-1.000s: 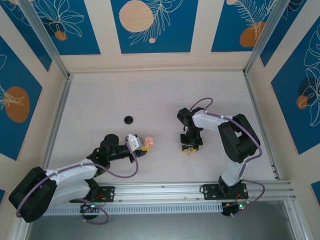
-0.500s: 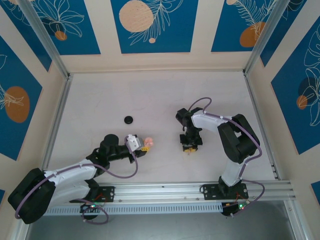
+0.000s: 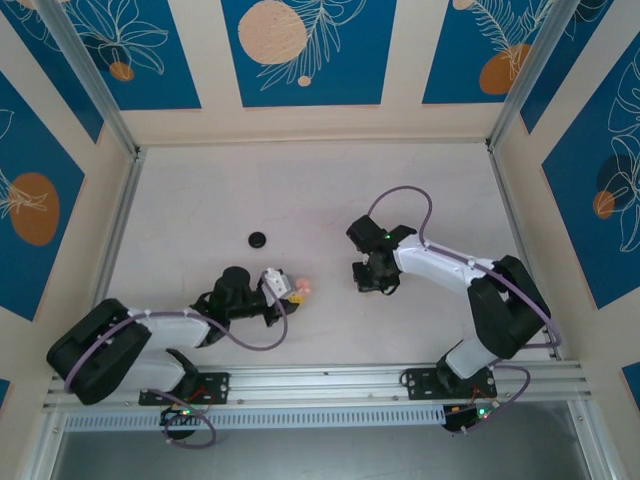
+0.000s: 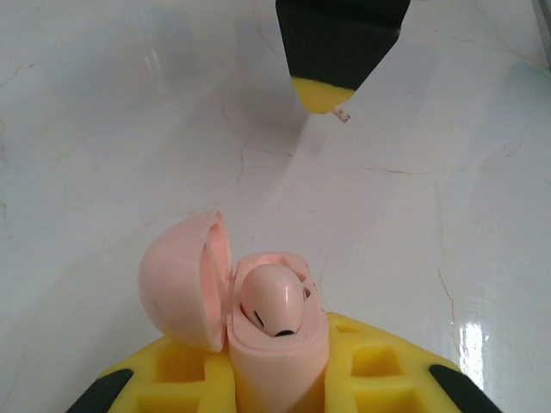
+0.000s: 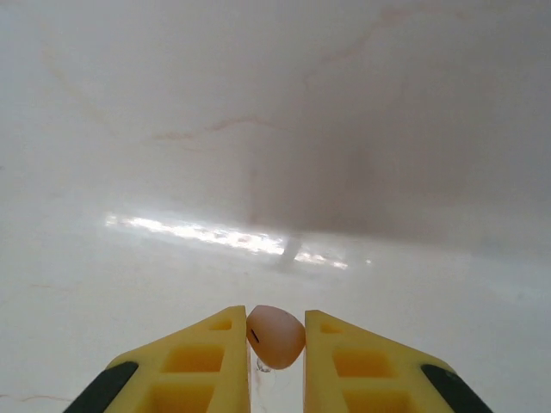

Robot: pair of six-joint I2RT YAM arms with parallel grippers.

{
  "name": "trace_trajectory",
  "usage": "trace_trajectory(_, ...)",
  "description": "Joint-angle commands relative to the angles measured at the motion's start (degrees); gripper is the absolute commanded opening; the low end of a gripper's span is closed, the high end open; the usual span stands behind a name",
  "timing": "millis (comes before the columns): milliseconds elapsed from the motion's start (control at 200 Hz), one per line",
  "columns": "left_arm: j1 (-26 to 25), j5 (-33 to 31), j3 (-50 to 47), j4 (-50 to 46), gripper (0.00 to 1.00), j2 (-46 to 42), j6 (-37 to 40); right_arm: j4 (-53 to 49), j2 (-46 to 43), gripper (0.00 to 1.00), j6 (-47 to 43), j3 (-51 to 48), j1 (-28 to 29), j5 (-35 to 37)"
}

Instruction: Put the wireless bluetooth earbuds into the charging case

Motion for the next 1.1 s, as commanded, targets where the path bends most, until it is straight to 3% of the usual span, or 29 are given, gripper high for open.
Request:
trace_trajectory(0, -0.5, 2.3, 2.0, 8.6, 0.13, 3.7, -2.3, 6.0, -3.7, 0.18, -0.7, -1.7, 1.7, 2.0)
trace_trajectory(595, -0.8, 7.1, 2.7, 32.9, 0.13, 18.9, -10.3, 25.4, -12.6, 0.18, -8.5, -6.6, 11.2, -0.6)
trace_trajectory(1095, -0.9, 6.7, 2.8, 37.2, 0.13, 21.0, -12.1, 31.8, -15.7, 0.18, -7.9, -9.5, 13.5, -2.3)
